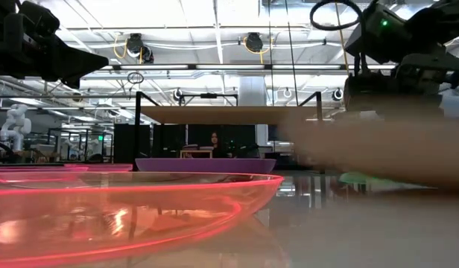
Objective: Place and stack plates onto a shelf
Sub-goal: Put the brown plate on the shelf
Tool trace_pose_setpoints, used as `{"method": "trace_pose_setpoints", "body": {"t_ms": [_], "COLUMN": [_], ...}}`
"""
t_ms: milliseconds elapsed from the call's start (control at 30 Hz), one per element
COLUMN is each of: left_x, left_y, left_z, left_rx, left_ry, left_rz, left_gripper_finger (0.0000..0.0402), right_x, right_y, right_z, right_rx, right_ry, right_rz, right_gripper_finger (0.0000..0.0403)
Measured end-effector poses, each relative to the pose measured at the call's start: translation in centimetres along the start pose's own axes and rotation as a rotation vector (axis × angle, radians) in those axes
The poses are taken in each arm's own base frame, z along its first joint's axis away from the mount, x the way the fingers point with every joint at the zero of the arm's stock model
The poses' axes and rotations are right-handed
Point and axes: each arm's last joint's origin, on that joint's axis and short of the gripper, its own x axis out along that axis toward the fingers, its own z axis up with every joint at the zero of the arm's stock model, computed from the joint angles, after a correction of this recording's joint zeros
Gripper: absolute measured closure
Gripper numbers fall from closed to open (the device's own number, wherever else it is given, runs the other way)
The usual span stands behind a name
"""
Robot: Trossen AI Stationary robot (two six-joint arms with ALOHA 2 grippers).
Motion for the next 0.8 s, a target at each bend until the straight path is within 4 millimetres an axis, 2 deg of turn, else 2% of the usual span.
{"method": "trace_pose_setpoints", "body": {"t_ms": [267,433,600,800], "left_x": [0.0,0.0,0.0,0.0], "left_y": [0.0,0.0,0.0,0.0], "left_z": [0.0,0.0,0.0,0.0], "left_rx": [0.000,0.000,0.000,0.000], "left_ry": [-0.001,-0.001,0.000,-0.001], "left_rz": [0.000,0.000,0.000,0.000], "left_gripper_finger": [0.0382,0.0382,0.0382,0.0382], "right_x": [-0.2,-1.2,-3.5,-8.4], "right_y": [0.6,1.1,1.3,2.0], "right_z": [0.9,1.9,3.9,8.3], "right_rx": [-0.005,-0.021,-0.042,-0.107], "right_ry": [-0.082,-0.196,-0.390,-0.641], "right_rz": [0.087,0.149,0.249,0.248], "right_gripper_finger": [0.0401,0.0402,0.0402,0.0402]}}
